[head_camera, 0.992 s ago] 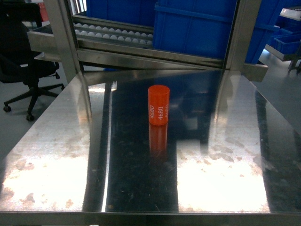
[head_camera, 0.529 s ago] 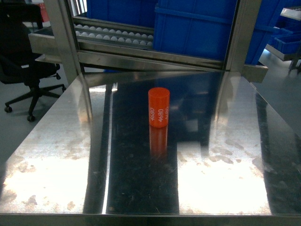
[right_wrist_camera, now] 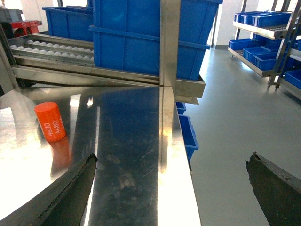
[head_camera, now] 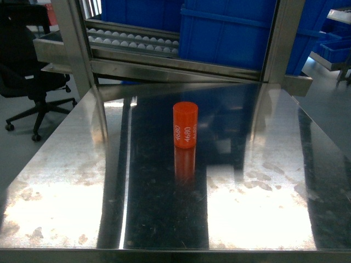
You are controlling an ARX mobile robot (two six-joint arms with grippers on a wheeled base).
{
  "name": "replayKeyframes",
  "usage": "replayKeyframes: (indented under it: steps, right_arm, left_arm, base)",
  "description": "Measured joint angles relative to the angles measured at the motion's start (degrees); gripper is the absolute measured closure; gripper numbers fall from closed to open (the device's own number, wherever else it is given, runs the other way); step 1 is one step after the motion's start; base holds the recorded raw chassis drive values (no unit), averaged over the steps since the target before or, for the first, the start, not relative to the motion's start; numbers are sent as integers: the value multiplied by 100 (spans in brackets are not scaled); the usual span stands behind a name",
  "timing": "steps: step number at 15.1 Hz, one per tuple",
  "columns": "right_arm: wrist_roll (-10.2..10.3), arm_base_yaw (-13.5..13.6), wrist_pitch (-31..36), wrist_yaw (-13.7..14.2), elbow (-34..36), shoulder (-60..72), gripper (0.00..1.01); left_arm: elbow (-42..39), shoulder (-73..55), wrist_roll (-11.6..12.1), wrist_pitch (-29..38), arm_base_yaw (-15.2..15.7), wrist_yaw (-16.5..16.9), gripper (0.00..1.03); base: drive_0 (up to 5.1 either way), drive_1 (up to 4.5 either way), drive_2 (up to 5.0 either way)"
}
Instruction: Pick capacitor and pack into box
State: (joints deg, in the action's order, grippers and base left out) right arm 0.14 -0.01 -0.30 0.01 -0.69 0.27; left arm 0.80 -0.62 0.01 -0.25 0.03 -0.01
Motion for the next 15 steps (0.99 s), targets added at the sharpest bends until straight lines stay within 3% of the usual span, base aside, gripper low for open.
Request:
replayKeyframes:
  steps: [6,7,8,9,11,14,15]
  right_arm:
    - [0,0,-2,0,0,0,3]
    - [0,0,-2,0,0,0,3]
    - [0,0,-2,4,0,0,3]
    - [0,0,0,-2,0,0,3]
    - [0,0,-4,0,0,0,3]
    - [0,0,-2,0,0,0,3]
    - [0,0,-2,0,0,0,3]
  left_arm:
    - [0,0,0,0,0,0,5]
    - [20,-35,-31,-122,-72,-160,5]
    - [52,-483,-170,46,-439,-887,5]
    - [63,-1432,-205,896,-686,-1285,5]
    - [188,-3163,-267,2605,-717,-1390,5]
    - [1187,-6299,-192,5287,-1373,-1126,5]
    - [1626,-7403,-118,5781,-1628,-1036,5]
  base:
    - [0,0,0]
    - [0,0,0]
    - [0,0,0]
    - [0,0,0]
    - [0,0,0]
    - [0,0,0]
    - [0,0,0]
